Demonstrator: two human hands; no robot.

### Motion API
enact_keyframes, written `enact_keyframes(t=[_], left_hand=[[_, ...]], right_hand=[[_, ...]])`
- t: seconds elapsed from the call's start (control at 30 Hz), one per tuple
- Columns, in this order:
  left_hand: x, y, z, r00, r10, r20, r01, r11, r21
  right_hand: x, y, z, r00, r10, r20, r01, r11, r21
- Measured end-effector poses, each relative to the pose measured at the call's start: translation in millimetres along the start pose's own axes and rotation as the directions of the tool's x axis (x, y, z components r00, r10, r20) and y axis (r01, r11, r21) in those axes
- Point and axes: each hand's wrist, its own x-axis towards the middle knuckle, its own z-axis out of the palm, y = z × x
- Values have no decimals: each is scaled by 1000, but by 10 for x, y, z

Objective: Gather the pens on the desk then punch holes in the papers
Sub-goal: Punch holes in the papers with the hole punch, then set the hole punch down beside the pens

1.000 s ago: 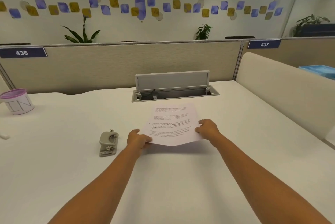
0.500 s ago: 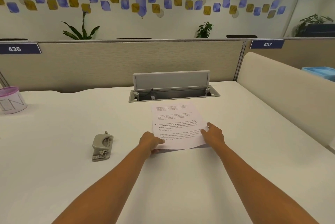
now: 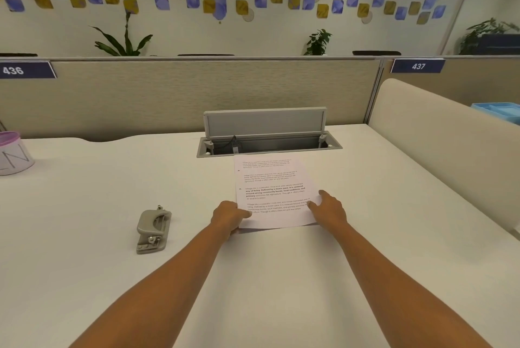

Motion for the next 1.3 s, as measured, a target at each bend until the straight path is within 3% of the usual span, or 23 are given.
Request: enact_keyframes(t=[0.47,0.6,0.73,0.83,0.93,1.03,1.13,1.3], left_hand=[[39,-29,-2,1000,-16,-18,16,999,-45],[4,-57,-68,999,-23,-32,20,996,-87],[-56,-109,-245,995,4,-100,-14,995,-100],[-94,-185,-459,971,77,-225,-91,995,-51],[-170,-266,-728,893,190,-407,-133,977,164],[-214,-411,-1009,806,243,-540,-96,954,285],[-228,-576,-1235,753,203,-626,-4,952,305],[-225,-763,-1344,825,12,-565,111,977,182]], right_hand=[[25,38,41,999,-38,-18,38,999,38],[-40,-50,93,986,-127,-111,132,991,38],[-155,-262,276,960,-263,-99,269,962,52],[-294,-421,527,918,-395,-36,395,919,7],[-434,-551,816,842,-535,63,538,840,-64],[-513,-662,1013,773,-623,119,634,763,-126],[-561,-711,1135,717,-682,142,696,692,-190],[-575,-691,1213,696,-706,128,716,669,-202]])
